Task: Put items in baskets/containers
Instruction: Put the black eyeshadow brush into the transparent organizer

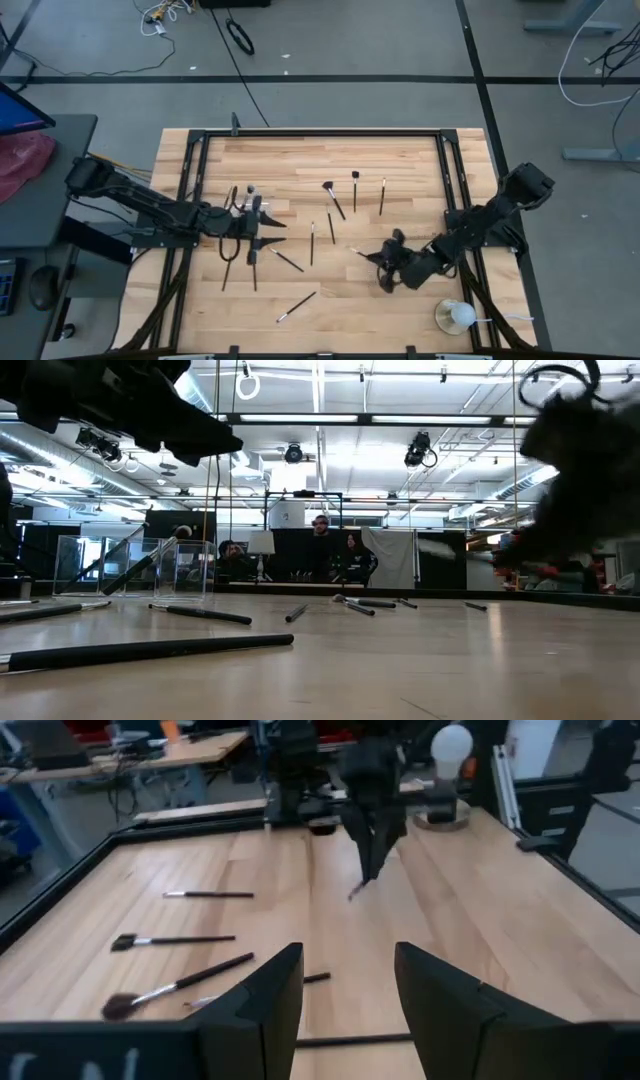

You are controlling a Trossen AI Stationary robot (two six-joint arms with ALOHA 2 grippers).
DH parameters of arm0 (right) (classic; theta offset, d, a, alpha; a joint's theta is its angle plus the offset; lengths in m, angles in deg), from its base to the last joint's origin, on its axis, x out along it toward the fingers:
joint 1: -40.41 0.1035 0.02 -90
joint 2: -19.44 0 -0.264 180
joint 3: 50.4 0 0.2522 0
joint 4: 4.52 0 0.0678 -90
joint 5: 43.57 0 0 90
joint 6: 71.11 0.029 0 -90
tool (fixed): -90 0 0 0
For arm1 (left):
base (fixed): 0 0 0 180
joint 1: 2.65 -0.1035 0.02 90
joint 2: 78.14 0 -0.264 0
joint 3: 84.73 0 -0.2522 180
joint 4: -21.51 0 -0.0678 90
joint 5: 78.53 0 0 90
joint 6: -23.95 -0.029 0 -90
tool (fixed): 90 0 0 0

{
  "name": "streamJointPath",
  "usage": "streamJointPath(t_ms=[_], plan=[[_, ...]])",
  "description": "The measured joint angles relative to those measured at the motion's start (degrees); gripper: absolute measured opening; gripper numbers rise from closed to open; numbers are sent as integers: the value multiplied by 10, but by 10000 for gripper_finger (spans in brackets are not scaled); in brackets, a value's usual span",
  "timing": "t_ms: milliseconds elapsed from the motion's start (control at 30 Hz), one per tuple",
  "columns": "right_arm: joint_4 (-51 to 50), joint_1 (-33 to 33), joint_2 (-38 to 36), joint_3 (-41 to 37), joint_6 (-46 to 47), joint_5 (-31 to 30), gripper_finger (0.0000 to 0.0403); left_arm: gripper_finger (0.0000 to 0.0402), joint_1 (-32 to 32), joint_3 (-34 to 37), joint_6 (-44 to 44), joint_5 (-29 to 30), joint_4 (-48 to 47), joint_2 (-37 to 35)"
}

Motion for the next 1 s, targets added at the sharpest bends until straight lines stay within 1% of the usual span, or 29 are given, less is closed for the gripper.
streamJointPath(t_ms=[67, 133, 200, 267, 367, 433, 533, 600, 767, 900, 1000], plan=[[112, -16, -1, 1, -91, -5, 5, 167, 2, 0, -9, -1, 41, 32], [195, -31, -1, 1, -173, -5, 5, 167, 2, 0, -11, -1, 80, 65], [264, -48, -1, 1, -240, 19, 5, 168, 1, 0, -12, -1, 129, 96], [306, -63, -2, 4, -290, 42, 5, 168, -3, 0, -12, -11, 184, 126], [331, -82, 9, 22, -337, 71, 5, 168, -15, 0, -12, -63, 272, 170], [339, -93, 28, 43, -358, 90, 5, 168, -21, -1, -21, -102, 330, 196], [349, -106, 69, 80, -385, 110, 5, 168, -28, -11, -25, -125, 385, 229], [362, -113, 101, 107, -403, 119, 5, 168, -31, -28, -27, -129, 390, 244], [385, -124, 162, 159, -437, 120, 4, 174, -31, -76, -36, -166, 384, 278], [386, -125, 175, 172, -441, 120, 5, 194, -28, -93, -40, -173, 380, 286], [389, -122, 175, 171, -441, 119, 4, 195, -26, -91, -55, -172, 375, 286]])
